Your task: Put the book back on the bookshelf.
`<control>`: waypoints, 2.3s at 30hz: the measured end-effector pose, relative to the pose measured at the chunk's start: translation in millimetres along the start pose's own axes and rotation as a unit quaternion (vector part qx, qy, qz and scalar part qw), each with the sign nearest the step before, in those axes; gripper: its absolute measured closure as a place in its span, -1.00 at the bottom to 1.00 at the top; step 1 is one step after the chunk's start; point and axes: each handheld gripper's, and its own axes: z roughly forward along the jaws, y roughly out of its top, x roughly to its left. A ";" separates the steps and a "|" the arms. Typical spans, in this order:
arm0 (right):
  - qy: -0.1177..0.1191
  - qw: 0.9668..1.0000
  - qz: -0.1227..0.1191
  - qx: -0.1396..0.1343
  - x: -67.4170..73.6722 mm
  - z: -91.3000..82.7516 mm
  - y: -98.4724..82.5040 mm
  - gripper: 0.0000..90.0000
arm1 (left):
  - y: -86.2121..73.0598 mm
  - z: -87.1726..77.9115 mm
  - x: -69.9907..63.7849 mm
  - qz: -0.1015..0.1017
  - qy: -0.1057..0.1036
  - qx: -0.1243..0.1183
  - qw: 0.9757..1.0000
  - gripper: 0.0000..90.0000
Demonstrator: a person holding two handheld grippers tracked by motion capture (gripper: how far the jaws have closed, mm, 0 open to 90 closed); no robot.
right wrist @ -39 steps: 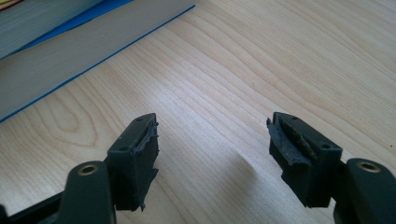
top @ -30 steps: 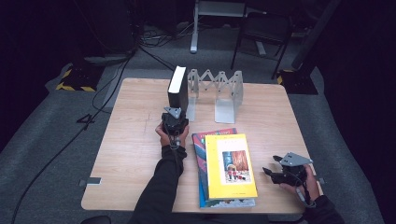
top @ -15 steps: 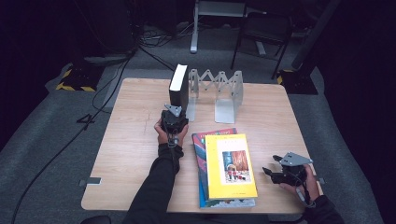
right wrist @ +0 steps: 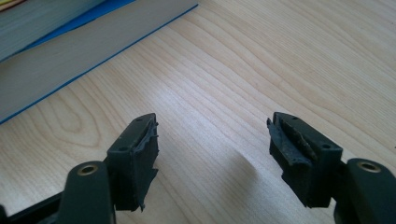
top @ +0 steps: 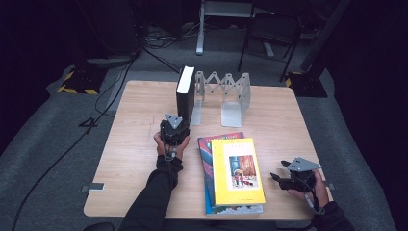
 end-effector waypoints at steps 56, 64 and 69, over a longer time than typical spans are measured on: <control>0.030 0.999 -0.010 -0.013 13.5 -24.2 19.8 -0.29 | -50.1 -115.7 14.5 0.249 -0.225 0.128 0.933 -0.25; 0.062 0.998 -0.030 -0.008 28.1 -44.2 28.6 -0.26 | -76.9 -132.1 13.2 0.253 -0.256 0.163 0.919 -0.32; 0.082 0.996 -0.020 -0.002 35.7 -60.2 29.9 -0.15 | -86.4 -142.6 7.9 0.258 -0.269 0.169 0.912 -0.39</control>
